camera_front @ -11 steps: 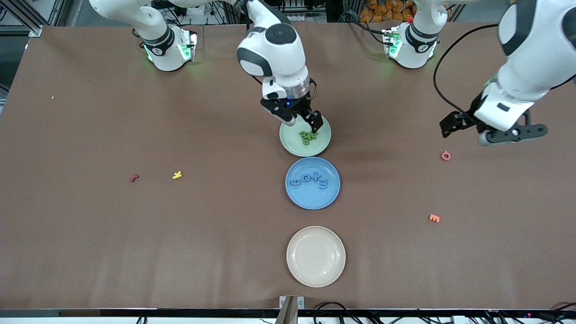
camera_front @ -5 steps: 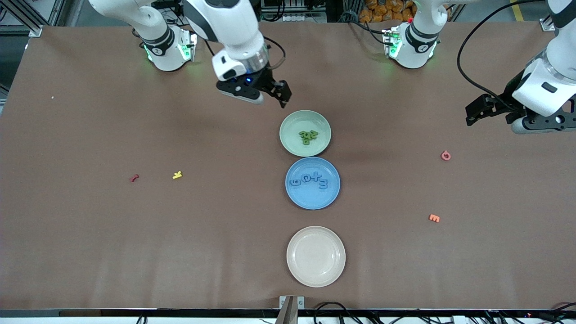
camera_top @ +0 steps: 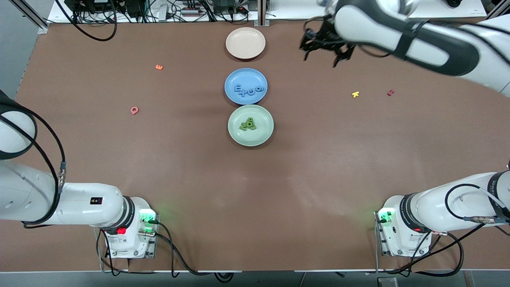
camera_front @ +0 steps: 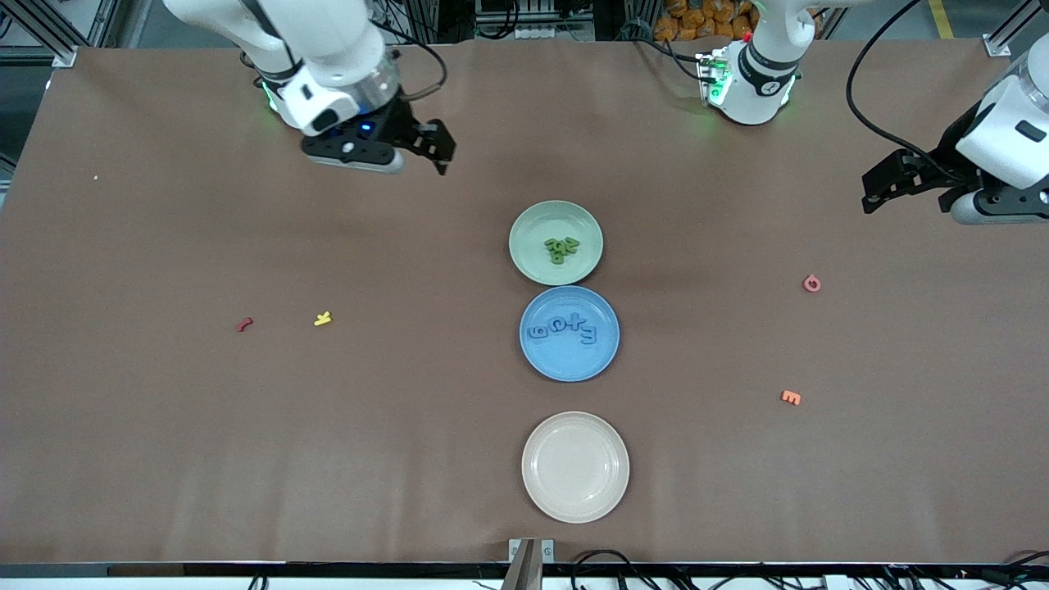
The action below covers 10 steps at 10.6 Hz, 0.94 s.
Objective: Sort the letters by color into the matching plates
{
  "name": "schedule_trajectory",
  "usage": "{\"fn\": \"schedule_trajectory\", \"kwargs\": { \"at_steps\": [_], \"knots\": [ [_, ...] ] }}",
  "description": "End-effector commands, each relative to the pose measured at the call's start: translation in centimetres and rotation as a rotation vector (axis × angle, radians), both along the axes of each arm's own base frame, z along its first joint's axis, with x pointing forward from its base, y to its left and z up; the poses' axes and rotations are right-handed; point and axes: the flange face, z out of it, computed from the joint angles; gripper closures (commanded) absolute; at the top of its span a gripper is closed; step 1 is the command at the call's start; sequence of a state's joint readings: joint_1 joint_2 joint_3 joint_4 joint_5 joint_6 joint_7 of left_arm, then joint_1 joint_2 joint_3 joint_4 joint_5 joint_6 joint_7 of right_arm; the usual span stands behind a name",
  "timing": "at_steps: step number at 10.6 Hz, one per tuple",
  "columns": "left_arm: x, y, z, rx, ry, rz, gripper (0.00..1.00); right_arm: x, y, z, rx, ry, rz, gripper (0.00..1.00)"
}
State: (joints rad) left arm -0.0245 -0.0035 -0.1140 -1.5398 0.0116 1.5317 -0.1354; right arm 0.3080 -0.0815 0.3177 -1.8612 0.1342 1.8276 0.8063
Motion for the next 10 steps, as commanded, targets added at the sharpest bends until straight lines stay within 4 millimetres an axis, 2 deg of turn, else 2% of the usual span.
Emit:
{"fn": "schedule_trajectory", "kwargs": {
  "at_steps": [1, 2, 3, 4, 5, 7, 9, 10],
  "knots": [
    [0.2, 0.3, 0.9, -0.018, -0.001, -0.025, 0.0, 3.0, -7.2, 4.5, 0.009, 0.01, 0.099, 0.0],
    [0.2, 0.5, 0.9, -0.018, -0.002, -0.021, 0.0, 4.1, -10.0, 6.2, 0.007, -0.002, 0.126, 0.0],
    [0.3, 0.5, 0.9, -0.022, -0.006, -0.021, 0.0, 5.5, -13.7, 7.3, 0.011, -0.009, 0.133, 0.0],
    [0.5, 0.5, 0.8, -0.019, -0.011, -0.021, 0.0, 6.6, -17.4, 7.6, 0.02, -0.02, 0.162, 0.0],
    [0.6, 0.5, 1.1, -0.03, -0.035, -0.01, 0.0, 7.4, -20.1, 7.7, 0.027, -0.032, 0.184, 0.0],
    [0.9, 1.8, 1.2, -0.076, -0.046, 0.028, 0.0, 8.3, -24.1, 7.9, -0.014, -0.05, 0.199, 0.0],
    [0.9, 1.7, 1.2, -0.08, -0.048, 0.03, 0.0, 8.6, -25.8, 7.9, -0.122, -0.06, 0.26, 0.0],
    [0.9, 1.7, 1.1, -0.077, -0.049, 0.03, 0.0, 8.8, -27.6, 7.9, -0.124, -0.06, 0.252, 0.0]
  ]
}}
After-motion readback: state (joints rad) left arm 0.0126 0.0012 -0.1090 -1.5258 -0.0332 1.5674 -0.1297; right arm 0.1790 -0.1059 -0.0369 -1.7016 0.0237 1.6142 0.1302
